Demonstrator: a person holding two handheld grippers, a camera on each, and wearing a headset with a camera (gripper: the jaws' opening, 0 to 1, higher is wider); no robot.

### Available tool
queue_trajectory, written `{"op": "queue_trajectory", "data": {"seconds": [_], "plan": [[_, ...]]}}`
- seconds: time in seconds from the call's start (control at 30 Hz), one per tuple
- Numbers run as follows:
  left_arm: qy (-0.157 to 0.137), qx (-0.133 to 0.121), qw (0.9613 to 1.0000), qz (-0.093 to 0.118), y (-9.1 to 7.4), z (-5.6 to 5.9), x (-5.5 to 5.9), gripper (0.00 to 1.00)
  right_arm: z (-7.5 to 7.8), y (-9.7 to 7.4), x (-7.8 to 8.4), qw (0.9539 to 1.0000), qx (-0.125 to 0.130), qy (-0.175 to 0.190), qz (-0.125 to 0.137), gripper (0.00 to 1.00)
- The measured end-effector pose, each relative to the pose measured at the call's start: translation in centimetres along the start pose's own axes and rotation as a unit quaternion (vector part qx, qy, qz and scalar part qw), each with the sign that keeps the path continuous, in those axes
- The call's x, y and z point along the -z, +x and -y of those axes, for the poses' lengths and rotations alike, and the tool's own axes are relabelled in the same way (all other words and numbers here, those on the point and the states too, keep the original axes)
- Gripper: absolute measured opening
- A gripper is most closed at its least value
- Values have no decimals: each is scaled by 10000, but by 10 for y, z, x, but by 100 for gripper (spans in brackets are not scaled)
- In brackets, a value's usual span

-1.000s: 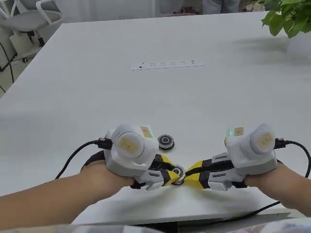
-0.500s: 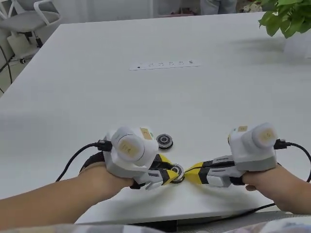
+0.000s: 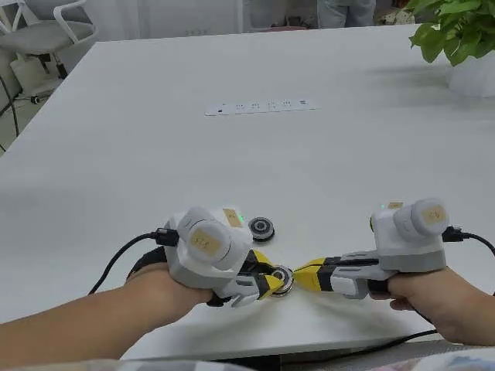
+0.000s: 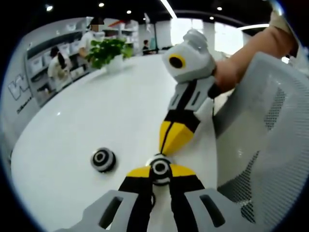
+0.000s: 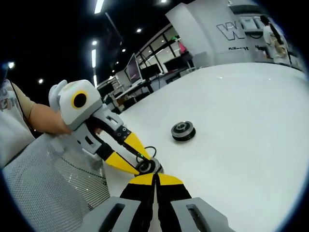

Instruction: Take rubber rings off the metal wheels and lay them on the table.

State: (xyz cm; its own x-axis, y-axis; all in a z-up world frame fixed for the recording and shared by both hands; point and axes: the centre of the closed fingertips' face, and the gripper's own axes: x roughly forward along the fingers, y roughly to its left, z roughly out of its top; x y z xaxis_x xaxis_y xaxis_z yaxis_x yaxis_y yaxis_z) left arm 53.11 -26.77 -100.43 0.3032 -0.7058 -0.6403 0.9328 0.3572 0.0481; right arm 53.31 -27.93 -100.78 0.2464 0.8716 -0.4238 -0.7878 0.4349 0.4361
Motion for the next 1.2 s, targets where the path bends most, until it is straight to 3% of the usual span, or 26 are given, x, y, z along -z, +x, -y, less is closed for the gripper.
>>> {"op": "queue_trajectory", "data": {"seconds": [0.63,1.2], "plan": [[18,-29,10000,-14,-1,-1,0,12,-9,3,-4,9999,-123,89,77,0],[58,-17,10000,-24,-1,0,0,12,-17,8,-5,9995,-320,-80,25,0]]}}
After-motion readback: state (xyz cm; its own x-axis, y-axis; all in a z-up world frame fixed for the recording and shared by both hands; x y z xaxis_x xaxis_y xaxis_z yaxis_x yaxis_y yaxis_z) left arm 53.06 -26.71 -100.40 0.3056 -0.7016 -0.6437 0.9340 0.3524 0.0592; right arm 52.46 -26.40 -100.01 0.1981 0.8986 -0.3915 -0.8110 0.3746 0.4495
